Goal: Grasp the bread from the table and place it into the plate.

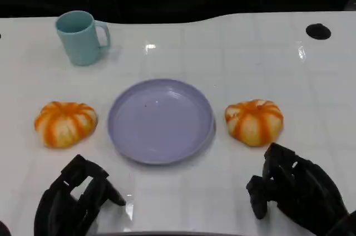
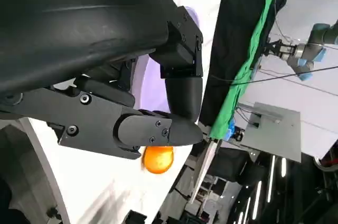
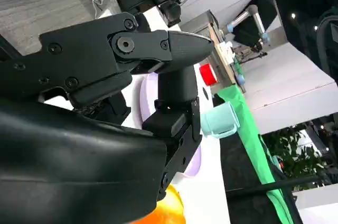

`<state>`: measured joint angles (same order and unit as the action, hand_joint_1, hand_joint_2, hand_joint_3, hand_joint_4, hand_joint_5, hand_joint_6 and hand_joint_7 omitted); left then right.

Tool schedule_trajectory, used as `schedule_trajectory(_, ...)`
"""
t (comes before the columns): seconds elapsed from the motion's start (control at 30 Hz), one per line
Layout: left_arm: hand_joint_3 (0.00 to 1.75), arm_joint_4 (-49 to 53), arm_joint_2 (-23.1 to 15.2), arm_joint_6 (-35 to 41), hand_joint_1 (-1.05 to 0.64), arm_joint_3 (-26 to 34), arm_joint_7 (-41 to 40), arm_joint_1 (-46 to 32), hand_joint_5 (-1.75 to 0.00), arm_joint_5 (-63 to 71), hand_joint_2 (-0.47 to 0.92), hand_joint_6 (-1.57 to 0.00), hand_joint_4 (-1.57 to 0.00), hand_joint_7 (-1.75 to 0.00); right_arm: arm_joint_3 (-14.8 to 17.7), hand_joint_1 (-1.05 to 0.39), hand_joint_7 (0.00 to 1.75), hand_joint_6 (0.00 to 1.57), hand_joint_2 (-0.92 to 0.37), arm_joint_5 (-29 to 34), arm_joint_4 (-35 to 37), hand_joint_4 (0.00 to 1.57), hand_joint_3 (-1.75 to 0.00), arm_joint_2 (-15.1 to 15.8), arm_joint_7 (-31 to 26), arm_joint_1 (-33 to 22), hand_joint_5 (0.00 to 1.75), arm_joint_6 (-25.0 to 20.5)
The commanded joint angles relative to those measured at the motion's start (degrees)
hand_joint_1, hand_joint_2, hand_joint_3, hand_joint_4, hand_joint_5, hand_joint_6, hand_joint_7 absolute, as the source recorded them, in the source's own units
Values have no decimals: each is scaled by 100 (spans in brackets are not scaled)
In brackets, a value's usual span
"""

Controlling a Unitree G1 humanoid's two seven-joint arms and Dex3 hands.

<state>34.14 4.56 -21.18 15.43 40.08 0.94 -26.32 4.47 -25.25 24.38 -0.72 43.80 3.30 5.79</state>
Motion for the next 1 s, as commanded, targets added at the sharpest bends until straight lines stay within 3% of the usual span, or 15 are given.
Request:
schedule_trajectory(0.03, 26, 32, -94, -61, -54, 28, 2, 17, -175, -11, 92, -48, -61, -156, 63, -52, 175, 70, -92, -18, 29, 91, -40, 78, 59, 82, 175, 32)
schedule_trajectory(0.2, 25, 34, -93, -58, -54, 28, -28, 24, -175, 6, 92, -47, -61, -157, 18, -52, 175, 68, -92, 213, 108, 90, -41, 147, 113, 145, 175, 469)
schedule_trajectory(0.27, 25, 46, -98, -74, -54, 27, -17, 29, -175, 12, 92, -47, -60, -157, -16, -54, 173, 63, -92, 332, 89, 83, -34, 191, 102, 172, 175, 609)
schedule_trajectory(0.33, 26, 64, -97, -70, -54, 37, 14, 39, -175, -12, 92, -46, -60, -157, -35, -55, 153, 63, -92, 404, 72, 75, -29, 221, 86, 196, 174, 677)
schedule_trajectory(0.4, 26, 73, -97, -67, -54, 42, 27, 44, -175, -24, 92, -46, -60, -157, -35, -55, 145, 63, -92, 428, 74, 72, -27, 224, 85, 205, 173, 697)
schedule_trajectory(0.43, 26, 79, -99, -88, -54, 36, 17, 47, -175, -4, 92, -46, -60, -157, -40, -55, 144, 63, -92, 556, 77, 72, -27, 281, 64, 249, 173, 923)
schedule_trajectory(0.5, 26, 95, -99, -114, -54, 32, 12, 55, -175, 12, 92, -46, -60, -157, -43, -54, 107, 57, -92, 824, 109, 61, -24, 395, -13, 335, 151, 1403)
schedule_trajectory(0.6, 26, 126, -93, -116, -53, 42, 49, 71, -175, -18, 92, -47, -60, -157, -53, -51, 75, 50, -92, 1167, 203, 52, -22, 570, -156, 423, 126, 1916)
schedule_trajectory(0.73, 26, 97, -83, -109, -53, 25, -2, 50, -175, 11, 92, -47, -60, -157, -62, -48, 33, 54, -92, 1664, 83, 47, -14, 820, -583, 468, 94, 2419)
schedule_trajectory(1.0, 26, 34, -59, -120, -52, -14, -49, 10, -175, 56, 92, -48, -59, -153, -133, -50, 9, 50, -92, 3028, 127, 35, -5, 1368, -1770, 679, 60, 3502)
